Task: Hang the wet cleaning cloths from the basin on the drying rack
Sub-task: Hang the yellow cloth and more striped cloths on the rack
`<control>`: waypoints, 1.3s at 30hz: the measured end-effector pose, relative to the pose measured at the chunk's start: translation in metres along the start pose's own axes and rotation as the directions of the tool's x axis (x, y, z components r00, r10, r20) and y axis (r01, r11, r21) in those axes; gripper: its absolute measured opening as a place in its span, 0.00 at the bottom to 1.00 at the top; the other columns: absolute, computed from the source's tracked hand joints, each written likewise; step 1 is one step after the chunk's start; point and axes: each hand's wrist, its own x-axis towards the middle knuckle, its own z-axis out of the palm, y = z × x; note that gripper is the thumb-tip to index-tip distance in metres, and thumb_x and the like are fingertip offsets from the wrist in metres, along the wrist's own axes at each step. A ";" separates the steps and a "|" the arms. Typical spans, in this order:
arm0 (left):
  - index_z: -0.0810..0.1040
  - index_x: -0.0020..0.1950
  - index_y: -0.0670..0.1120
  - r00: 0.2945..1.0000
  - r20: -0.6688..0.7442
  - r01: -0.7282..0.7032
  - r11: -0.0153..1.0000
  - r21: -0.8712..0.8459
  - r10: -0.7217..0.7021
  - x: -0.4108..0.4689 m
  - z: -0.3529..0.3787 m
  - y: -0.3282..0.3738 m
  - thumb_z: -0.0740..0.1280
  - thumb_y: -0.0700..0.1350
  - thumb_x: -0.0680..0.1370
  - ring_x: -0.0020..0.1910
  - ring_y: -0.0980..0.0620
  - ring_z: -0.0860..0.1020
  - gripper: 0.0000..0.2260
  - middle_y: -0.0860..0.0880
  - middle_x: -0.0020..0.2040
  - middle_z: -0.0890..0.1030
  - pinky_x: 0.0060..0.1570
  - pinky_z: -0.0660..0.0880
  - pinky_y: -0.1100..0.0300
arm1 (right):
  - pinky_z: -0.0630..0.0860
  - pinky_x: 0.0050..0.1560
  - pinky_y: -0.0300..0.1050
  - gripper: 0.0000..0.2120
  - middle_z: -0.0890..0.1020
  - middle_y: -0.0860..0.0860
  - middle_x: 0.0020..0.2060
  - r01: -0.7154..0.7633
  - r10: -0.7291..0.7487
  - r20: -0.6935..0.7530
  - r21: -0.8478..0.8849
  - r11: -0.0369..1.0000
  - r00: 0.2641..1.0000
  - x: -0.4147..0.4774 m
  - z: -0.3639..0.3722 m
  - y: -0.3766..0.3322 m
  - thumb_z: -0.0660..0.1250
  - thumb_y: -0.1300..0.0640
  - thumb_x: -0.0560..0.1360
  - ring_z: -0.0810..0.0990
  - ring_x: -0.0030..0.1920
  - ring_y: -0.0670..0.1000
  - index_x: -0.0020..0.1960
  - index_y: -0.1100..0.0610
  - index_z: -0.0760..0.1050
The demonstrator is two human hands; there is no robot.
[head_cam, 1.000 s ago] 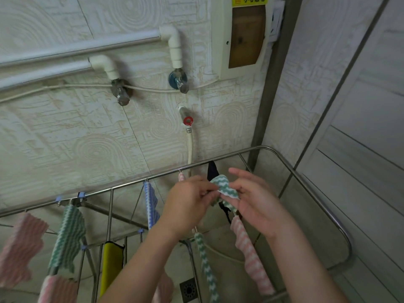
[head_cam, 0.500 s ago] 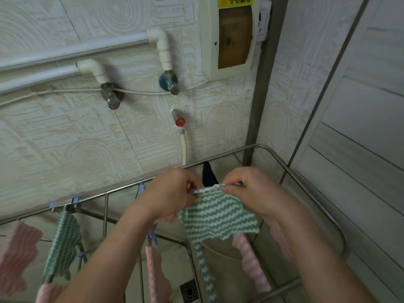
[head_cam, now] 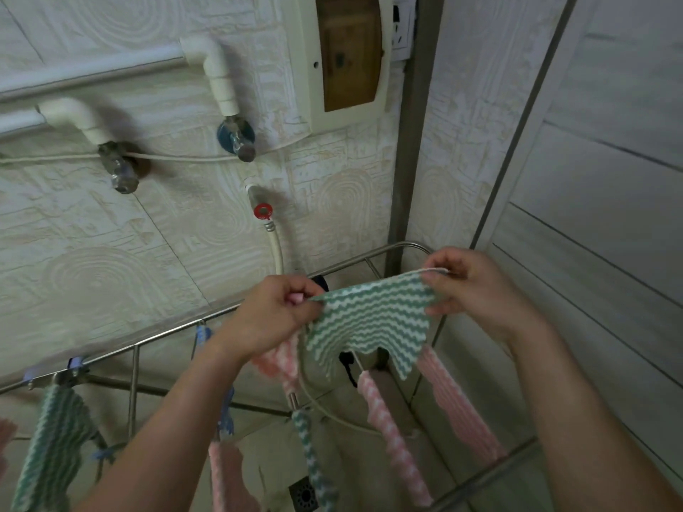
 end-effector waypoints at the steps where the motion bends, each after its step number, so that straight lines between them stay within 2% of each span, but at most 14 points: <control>1: 0.82 0.44 0.47 1.000 -0.002 -0.004 0.998 -0.067 0.004 0.002 0.004 0.004 0.70 0.40 0.74 0.35 0.49 0.76 0.03 0.37 0.40 0.81 0.41 0.72 0.57 | 0.82 0.38 0.42 0.04 0.81 0.56 0.43 -0.023 0.027 -0.022 0.165 0.986 0.999 0.000 -0.003 0.002 0.65 0.65 0.77 0.83 0.41 0.49 0.45 0.60 0.77; 2: 0.81 0.45 0.44 1.000 0.004 -0.002 0.990 -0.143 0.003 0.005 0.008 0.007 0.69 0.37 0.74 0.35 0.49 0.76 0.03 0.38 0.39 0.81 0.38 0.73 0.59 | 0.82 0.38 0.43 0.04 0.81 0.56 0.44 -0.033 0.048 -0.045 0.291 0.956 0.998 0.000 -0.006 0.004 0.64 0.64 0.77 0.83 0.42 0.51 0.46 0.60 0.77; 4: 0.80 0.47 0.39 0.999 0.037 0.034 0.952 -0.304 -0.024 0.013 0.018 0.011 0.68 0.35 0.75 0.32 0.50 0.75 0.03 0.41 0.37 0.80 0.31 0.73 0.63 | 0.83 0.38 0.43 0.04 0.80 0.58 0.45 -0.029 0.074 -0.118 0.345 0.938 0.990 0.004 -0.014 0.010 0.63 0.62 0.78 0.83 0.43 0.53 0.47 0.60 0.77; 9: 0.81 0.46 0.39 0.982 0.078 0.190 0.870 -0.456 -0.173 0.043 0.046 0.001 0.67 0.38 0.77 0.27 0.55 0.73 0.04 0.46 0.33 0.80 0.27 0.71 0.65 | 0.81 0.33 0.41 0.05 0.79 0.56 0.47 -0.063 0.080 -0.254 0.074 0.995 0.964 0.027 -0.034 0.025 0.64 0.59 0.79 0.81 0.41 0.53 0.52 0.59 0.75; 12: 0.82 0.45 0.41 0.943 0.032 0.328 0.905 -0.272 -0.332 0.081 0.065 -0.017 0.67 0.44 0.78 0.35 0.52 0.78 0.08 0.44 0.39 0.83 0.39 0.75 0.60 | 0.82 0.34 0.44 0.06 0.76 0.55 0.51 -0.177 0.136 -0.262 -0.141 0.974 0.956 0.070 -0.034 0.052 0.63 0.57 0.79 0.81 0.44 0.52 0.55 0.58 0.74; 16: 0.80 0.41 0.42 0.900 -0.102 0.430 0.902 0.041 -0.425 0.145 0.087 -0.049 0.63 0.45 0.76 0.35 0.49 0.74 0.09 0.46 0.35 0.77 0.35 0.68 0.60 | 0.83 0.41 0.49 0.10 0.76 0.53 0.51 -0.357 0.286 -0.241 -0.346 0.867 0.928 0.131 -0.024 0.099 0.60 0.54 0.81 0.82 0.42 0.54 0.59 0.56 0.71; 19: 0.81 0.44 0.37 0.881 -0.126 0.470 0.873 0.131 -0.455 0.175 0.091 -0.068 0.61 0.46 0.76 0.39 0.45 0.79 0.14 0.40 0.39 0.81 0.38 0.71 0.57 | 0.83 0.44 0.54 0.12 0.79 0.56 0.52 -0.328 0.237 -0.245 -0.464 0.823 0.940 0.163 -0.020 0.116 0.58 0.54 0.81 0.84 0.43 0.56 0.60 0.58 0.72; 21: 0.80 0.46 0.36 0.867 -0.179 0.492 0.857 0.155 -0.465 0.186 0.089 -0.077 0.61 0.47 0.76 0.43 0.42 0.80 0.15 0.39 0.41 0.81 0.39 0.73 0.55 | 0.80 0.52 0.56 0.16 0.80 0.58 0.56 -0.288 0.177 -0.251 -0.529 0.798 0.952 0.182 -0.018 0.120 0.58 0.53 0.80 0.83 0.49 0.58 0.64 0.59 0.73; 24: 0.76 0.38 0.36 0.854 -0.214 0.514 0.836 0.191 -0.475 0.196 0.087 -0.082 0.61 0.46 0.77 0.37 0.45 0.77 0.14 0.41 0.37 0.77 0.37 0.69 0.58 | 0.76 0.59 0.51 0.18 0.80 0.60 0.58 -0.243 0.106 -0.262 -0.577 0.780 0.959 0.203 -0.012 0.123 0.59 0.52 0.80 0.80 0.55 0.60 0.64 0.62 0.73; 27: 0.78 0.41 0.35 0.852 -0.218 0.518 0.822 0.235 -0.475 0.201 0.086 -0.085 0.62 0.48 0.77 0.39 0.45 0.78 0.16 0.42 0.38 0.80 0.39 0.72 0.59 | 0.70 0.55 0.42 0.22 0.78 0.58 0.61 -0.225 0.105 -0.246 -0.536 0.813 0.964 0.212 -0.005 0.125 0.63 0.50 0.79 0.77 0.59 0.57 0.67 0.62 0.71; 31: 0.82 0.47 0.41 0.866 -0.292 0.492 0.799 0.347 -0.406 0.194 0.085 -0.081 0.63 0.49 0.76 0.42 0.46 0.81 0.13 0.43 0.43 0.84 0.43 0.77 0.56 | 0.73 0.62 0.48 0.34 0.76 0.52 0.64 -0.205 0.160 -0.134 -0.486 0.849 0.978 0.204 -0.002 0.133 0.71 0.40 0.69 0.76 0.62 0.53 0.69 0.55 0.68; 33: 0.81 0.50 0.46 0.893 -0.330 0.429 0.799 0.421 -0.306 0.186 0.089 -0.071 0.64 0.49 0.75 0.46 0.46 0.80 0.10 0.46 0.47 0.83 0.43 0.75 0.58 | 0.76 0.58 0.50 0.31 0.79 0.52 0.59 -0.249 0.240 -0.086 -0.527 0.813 0.967 0.193 -0.005 0.134 0.71 0.39 0.69 0.78 0.58 0.54 0.65 0.56 0.73; 36: 0.77 0.60 0.51 0.959 -0.167 0.281 0.841 0.463 -0.229 0.177 0.110 -0.057 0.66 0.54 0.75 0.53 0.47 0.79 0.15 0.47 0.53 0.82 0.49 0.75 0.57 | 0.76 0.38 0.42 0.14 0.82 0.55 0.42 -0.343 0.447 0.137 -0.460 0.819 0.884 0.169 -0.008 0.133 0.70 0.50 0.75 0.81 0.40 0.51 0.52 0.61 0.80; 39: 0.67 0.70 0.49 0.976 0.009 0.178 0.823 0.540 -0.217 0.174 0.135 -0.053 0.66 0.60 0.74 0.56 0.45 0.78 0.28 0.44 0.56 0.81 0.53 0.75 0.53 | 0.67 0.30 0.37 0.08 0.78 0.48 0.26 -0.229 0.368 0.144 -0.564 0.793 0.919 0.147 -0.006 0.132 0.72 0.56 0.73 0.75 0.28 0.45 0.37 0.56 0.81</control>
